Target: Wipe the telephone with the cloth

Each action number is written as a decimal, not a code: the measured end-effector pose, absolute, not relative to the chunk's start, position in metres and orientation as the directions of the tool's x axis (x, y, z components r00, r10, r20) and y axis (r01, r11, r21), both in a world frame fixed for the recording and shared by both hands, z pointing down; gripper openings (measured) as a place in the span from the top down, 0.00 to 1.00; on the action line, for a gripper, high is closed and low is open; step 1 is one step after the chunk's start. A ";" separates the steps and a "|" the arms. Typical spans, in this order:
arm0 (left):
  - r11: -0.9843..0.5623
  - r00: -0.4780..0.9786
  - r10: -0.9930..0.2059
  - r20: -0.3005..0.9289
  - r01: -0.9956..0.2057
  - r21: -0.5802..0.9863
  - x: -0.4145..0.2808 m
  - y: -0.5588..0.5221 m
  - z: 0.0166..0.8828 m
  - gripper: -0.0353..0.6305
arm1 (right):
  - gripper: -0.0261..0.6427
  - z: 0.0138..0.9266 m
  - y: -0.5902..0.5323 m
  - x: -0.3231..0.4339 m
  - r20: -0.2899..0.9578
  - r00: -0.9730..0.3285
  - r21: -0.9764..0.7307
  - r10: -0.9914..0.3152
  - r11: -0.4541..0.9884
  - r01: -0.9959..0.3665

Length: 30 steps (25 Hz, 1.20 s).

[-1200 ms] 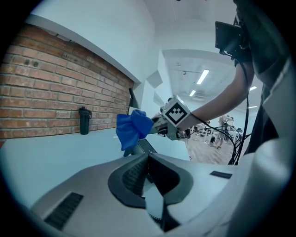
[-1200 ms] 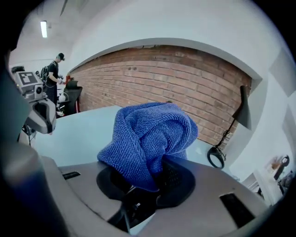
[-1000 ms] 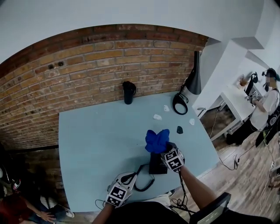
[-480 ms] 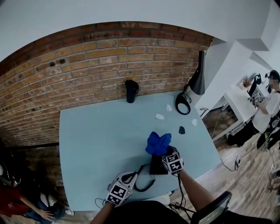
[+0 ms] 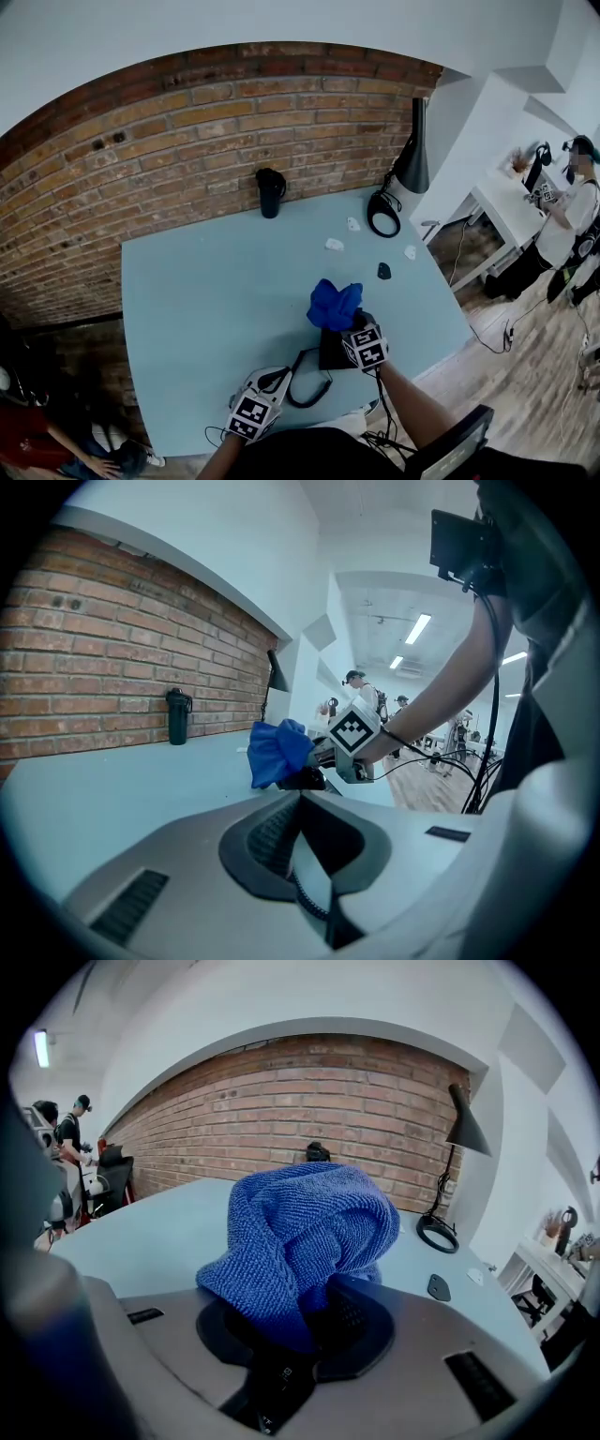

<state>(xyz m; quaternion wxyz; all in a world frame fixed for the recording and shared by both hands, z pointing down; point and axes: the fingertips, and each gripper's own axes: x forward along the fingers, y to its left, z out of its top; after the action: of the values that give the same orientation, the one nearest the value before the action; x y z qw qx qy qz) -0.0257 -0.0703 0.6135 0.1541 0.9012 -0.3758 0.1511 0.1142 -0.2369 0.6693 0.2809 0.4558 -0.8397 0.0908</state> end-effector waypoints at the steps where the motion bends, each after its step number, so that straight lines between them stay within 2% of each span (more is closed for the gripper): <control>1: -0.672 0.674 -0.629 0.387 -0.722 0.163 -0.025 -0.070 0.614 0.93 | 0.77 0.670 -0.235 0.115 0.555 -0.425 0.104 -0.715 0.567 -0.817; 7: -0.677 0.677 -0.627 0.385 -0.718 0.162 -0.024 -0.068 0.613 0.93 | 0.77 0.679 -0.226 0.116 0.550 -0.420 0.159 -0.722 0.584 -0.796; 30: -0.691 0.687 -0.614 0.389 -0.706 0.156 -0.020 -0.065 0.613 0.93 | 0.77 0.691 -0.181 0.113 0.571 -0.430 0.100 -0.700 0.579 -0.809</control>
<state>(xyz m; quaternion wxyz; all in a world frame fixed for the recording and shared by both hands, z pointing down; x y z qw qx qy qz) -0.0197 -0.0652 0.6131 0.1486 0.9062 -0.3642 0.1552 0.1133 -0.1805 0.6910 0.2890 0.4490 -0.8401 0.0950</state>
